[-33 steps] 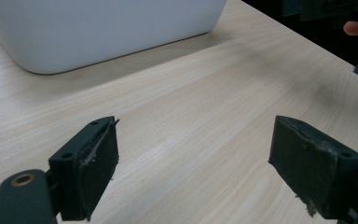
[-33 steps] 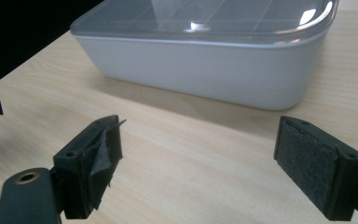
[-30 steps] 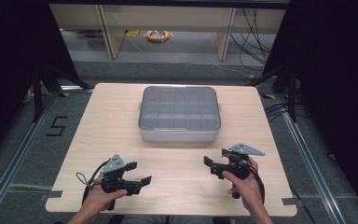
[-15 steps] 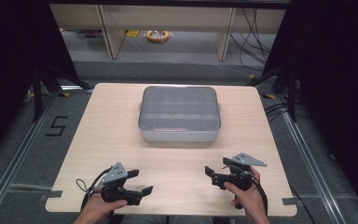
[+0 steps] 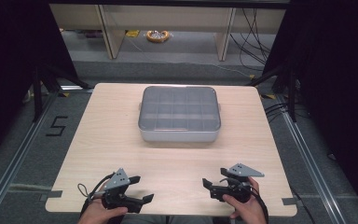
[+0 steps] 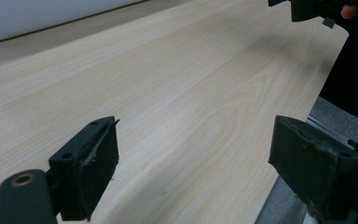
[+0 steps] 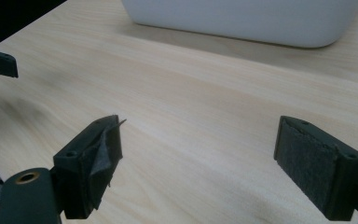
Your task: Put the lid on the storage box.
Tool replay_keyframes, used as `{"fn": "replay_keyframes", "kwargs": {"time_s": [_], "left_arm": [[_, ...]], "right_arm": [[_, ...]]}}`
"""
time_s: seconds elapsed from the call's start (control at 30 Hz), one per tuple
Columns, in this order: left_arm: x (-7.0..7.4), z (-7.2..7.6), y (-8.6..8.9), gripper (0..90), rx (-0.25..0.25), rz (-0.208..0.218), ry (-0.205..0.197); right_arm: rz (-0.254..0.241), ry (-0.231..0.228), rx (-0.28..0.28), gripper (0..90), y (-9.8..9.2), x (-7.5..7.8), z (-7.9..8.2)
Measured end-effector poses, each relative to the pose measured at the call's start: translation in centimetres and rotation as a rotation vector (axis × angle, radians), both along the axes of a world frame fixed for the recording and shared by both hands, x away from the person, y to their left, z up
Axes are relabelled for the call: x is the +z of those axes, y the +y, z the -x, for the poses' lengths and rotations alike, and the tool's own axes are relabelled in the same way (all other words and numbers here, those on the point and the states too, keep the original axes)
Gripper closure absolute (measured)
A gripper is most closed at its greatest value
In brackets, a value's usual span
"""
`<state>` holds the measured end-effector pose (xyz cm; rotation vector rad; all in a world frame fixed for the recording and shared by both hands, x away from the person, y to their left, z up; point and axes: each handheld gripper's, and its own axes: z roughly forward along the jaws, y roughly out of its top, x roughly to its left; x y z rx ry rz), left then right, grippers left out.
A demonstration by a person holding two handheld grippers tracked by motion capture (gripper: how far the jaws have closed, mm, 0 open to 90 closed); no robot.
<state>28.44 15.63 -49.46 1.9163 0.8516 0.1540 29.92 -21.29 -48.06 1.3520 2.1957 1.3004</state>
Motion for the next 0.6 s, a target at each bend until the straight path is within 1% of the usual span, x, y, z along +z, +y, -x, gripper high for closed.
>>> {"fn": "replay_keyframes", "kwargs": {"time_s": [0.03, 0.07, 0.1, 0.13, 0.17, 0.2, 0.23, 0.27, 0.3, 0.33, 0.37, 0.4, 0.43, 0.5, 0.53, 0.57, 0.6], "left_arm": [[0.0, 0.1, 0.1, 14.8, -0.009, -0.007, -0.006], [0.0, 0.1, 0.1, 14.8, -0.009, -0.008, -0.005], [0.1, 0.2, 0.1, 14.8, -0.013, -0.013, -0.008], [0.0, 0.3, 0.0, 14.8, -0.015, -0.005, -0.008], [0.0, 0.4, 0.1, 14.8, -0.020, -0.019, -0.004], [0.0, 0.4, 0.1, 14.8, -0.020, -0.025, -0.006], [0.0, 0.5, 0.1, 14.8, -0.022, -0.025, -0.009], [0.0, 0.6, 0.0, 14.8, -0.019, -0.028, -0.013], [0.0, 0.7, -0.1, 14.8, -0.024, -0.023, -0.005], [0.0, 0.8, -0.1, 14.9, -0.024, -0.032, -0.011], [0.0, 0.7, 0.1, 14.9, -0.033, -0.060, -0.013], [-0.1, 1.0, -0.1, 14.9, -0.024, -0.038, -0.001], [0.0, 1.0, -0.1, 14.9, -0.024, -0.057, -0.005], [-0.1, 1.2, -0.2, 14.9, -0.030, -0.046, -0.004], [-0.2, 1.2, -0.1, 14.9, -0.035, -0.047, -0.008], [-0.2, 1.3, -0.1, 14.9, -0.033, -0.048, -0.002], [-0.2, 1.3, 0.0, 14.9, -0.028, -0.078, 0.000]], "right_arm": [[-0.002, 0.013, -0.004, 16.1, 0.0, 0.0, 0.2], [-0.015, -0.013, 0.013, 16.1, -0.1, -0.1, 0.3], [-0.014, -0.003, 0.011, 16.1, -0.1, -0.2, 0.5], [-0.016, 0.000, 0.009, 16.1, 0.0, -0.3, 0.6], [-0.005, 0.018, 0.010, 16.1, 0.0, -0.2, 0.9], [-0.005, -0.008, 0.023, 16.1, -0.1, -0.4, 1.0], [-0.014, 0.026, 0.011, 16.2, 0.1, -0.4, 1.3], [-0.001, 0.022, 0.026, 16.2, 0.0, -0.4, 1.4], [-0.025, 0.029, 0.013, 16.2, 0.2, -0.5, 1.7], [-0.012, 0.043, 0.012, 16.2, 0.1, -0.6, 1.9], [0.020, 0.021, 0.021, 16.2, -0.2, -0.7, 1.9], [-0.003, 0.032, 0.023, 16.3, -0.1, -0.9, 2.0], [0.002, 0.052, 0.015, 16.4, -0.1, -0.9, 2.4], [-0.007, 0.044, 0.035, 16.4, -0.2, -1.2, 2.5], [0.005, 0.048, 0.035, 16.4, -0.2, -1.2, 2.8], [-0.009, 0.061, 0.026, 16.4, -0.1, -1.2, 3.0], [-0.003, 0.077, 0.017, 16.4, -0.1, -1.1, 3.4]]}}
